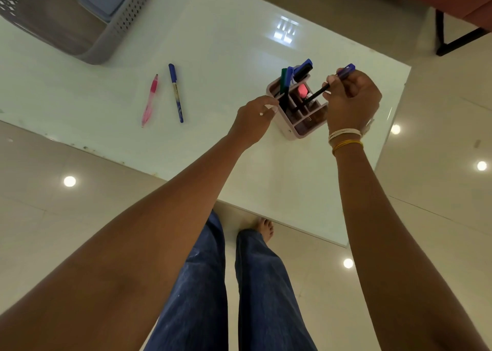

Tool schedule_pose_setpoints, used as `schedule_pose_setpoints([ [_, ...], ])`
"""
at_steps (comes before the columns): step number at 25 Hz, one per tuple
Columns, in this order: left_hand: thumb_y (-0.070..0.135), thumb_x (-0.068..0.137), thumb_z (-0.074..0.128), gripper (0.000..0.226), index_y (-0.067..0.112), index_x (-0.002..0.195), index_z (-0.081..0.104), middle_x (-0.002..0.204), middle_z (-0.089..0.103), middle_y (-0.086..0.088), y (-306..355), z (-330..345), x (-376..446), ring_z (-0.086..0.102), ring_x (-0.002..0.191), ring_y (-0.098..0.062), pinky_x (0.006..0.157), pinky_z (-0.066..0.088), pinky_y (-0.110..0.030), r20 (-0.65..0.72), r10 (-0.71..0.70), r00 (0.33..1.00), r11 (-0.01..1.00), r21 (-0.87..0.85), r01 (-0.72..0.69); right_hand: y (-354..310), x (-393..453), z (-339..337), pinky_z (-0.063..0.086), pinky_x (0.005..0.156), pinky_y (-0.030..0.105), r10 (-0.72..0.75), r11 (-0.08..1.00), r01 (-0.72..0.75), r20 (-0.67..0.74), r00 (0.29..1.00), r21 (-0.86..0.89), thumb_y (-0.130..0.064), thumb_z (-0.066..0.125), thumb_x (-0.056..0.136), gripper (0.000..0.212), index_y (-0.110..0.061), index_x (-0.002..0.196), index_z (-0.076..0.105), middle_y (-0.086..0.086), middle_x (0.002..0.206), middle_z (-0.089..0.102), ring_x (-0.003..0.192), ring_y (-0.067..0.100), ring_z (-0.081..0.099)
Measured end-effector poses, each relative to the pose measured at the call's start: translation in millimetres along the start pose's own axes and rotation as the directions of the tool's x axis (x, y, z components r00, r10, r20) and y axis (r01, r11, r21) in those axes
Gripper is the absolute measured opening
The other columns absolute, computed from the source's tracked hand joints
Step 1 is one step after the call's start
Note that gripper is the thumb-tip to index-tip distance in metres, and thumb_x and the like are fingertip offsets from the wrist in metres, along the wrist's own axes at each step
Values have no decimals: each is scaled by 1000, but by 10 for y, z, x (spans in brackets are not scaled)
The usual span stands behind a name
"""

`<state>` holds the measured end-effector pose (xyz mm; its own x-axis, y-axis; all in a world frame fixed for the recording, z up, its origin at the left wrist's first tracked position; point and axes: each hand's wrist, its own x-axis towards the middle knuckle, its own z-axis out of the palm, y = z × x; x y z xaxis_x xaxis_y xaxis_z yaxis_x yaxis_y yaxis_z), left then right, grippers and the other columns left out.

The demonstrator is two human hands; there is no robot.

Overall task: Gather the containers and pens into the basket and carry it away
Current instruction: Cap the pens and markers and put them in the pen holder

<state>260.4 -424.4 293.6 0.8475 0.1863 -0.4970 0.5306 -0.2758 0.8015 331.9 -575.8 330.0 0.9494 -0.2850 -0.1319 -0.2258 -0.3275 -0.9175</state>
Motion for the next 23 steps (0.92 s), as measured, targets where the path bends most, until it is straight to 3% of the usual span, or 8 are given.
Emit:
schedule_pose_setpoints([
  [4, 19, 99, 48, 35, 16, 133, 57, 130, 63, -6, 5, 82, -22, 58, 120, -21, 100, 42, -25, 5, 47, 999, 998, 47, -47, 172, -142, 136, 59, 76, 29, -63, 983, 78, 91, 994, -164, -16, 68, 81, 11, -12, 90, 71, 2, 80, 74, 74, 14, 69],
  [6, 18, 99, 48, 36, 14, 134, 56, 134, 61, -4, 21, 97, -18, 55, 126, -18, 104, 37, -21, 3, 54, 999, 996, 76, -54, 263, -203, 187, 57, 76, 26, -68, 958, 118, 193, 979, -261, -15, 67, 82, 12, -9, 91, 71, 6, 82, 73, 73, 16, 67],
  [9, 19, 100, 47, 36, 12, 134, 56, 135, 60, -5, 49, 87, -28, 54, 126, -18, 104, 37, -21, -6, 63, 998, 994, 91, -62, 351, -202, 244, 55, 85, 34, -88, 904, 211, 320, 943, -372, -17, 68, 82, 13, -7, 91, 72, 9, 85, 74, 79, 24, 68],
  [13, 18, 100, 47, 34, 12, 132, 57, 133, 61, -5, 15, 61, -35, 57, 123, -19, 101, 41, -23, -18, 65, 998, 994, 92, -63, 358, -221, 317, 38, 76, 8, -117, 807, 314, 386, 915, -501, -21, 65, 85, 16, -11, 94, 73, 7, 89, 73, 87, 23, 66],
  [16, 19, 100, 47, 33, 12, 131, 58, 132, 62, -5, -36, 44, -41, 57, 122, -19, 95, 38, -18, -20, 54, 998, 994, 100, -52, 369, -257, 359, 34, 76, 18, -151, 791, 323, 346, 926, -519, -21, 65, 85, 16, -10, 92, 73, 9, 88, 73, 91, 25, 63],
  [18, 20, 100, 46, 34, 11, 131, 57, 131, 62, -6, -66, 11, -49, 57, 120, -19, 92, 37, -15, -19, 38, 999, 994, 100, -36, 357, -257, 381, 43, 77, 21, -141, 849, 273, 305, 942, -452, -19, 65, 84, 14, -8, 88, 72, 8, 84, 73, 82, 24, 66],
  [20, 21, 100, 46, 34, 10, 131, 57, 129, 63, -8, -97, -26, -56, 60, 116, -22, 93, 41, -19, -16, 41, 999, 995, 94, -40, 329, -261, 394, 54, 80, 28, -129, 898, 226, 265, 956, -378, -17, 67, 82, 13, -7, 89, 72, 7, 83, 74, 78, 21, 68],
  [23, 21, 100, 47, 32, 10, 128, 59, 124, 65, -9, -145, -68, -63, 64, 109, -24, 97, 48, -29, -31, 46, 998, 997, 68, -44, 340, -263, 412, 57, 83, 31, -104, 917, 196, 269, 958, -346, -17, 68, 81, 16, -8, 93, 73, 5, 86, 75, 79, 18, 70],
])
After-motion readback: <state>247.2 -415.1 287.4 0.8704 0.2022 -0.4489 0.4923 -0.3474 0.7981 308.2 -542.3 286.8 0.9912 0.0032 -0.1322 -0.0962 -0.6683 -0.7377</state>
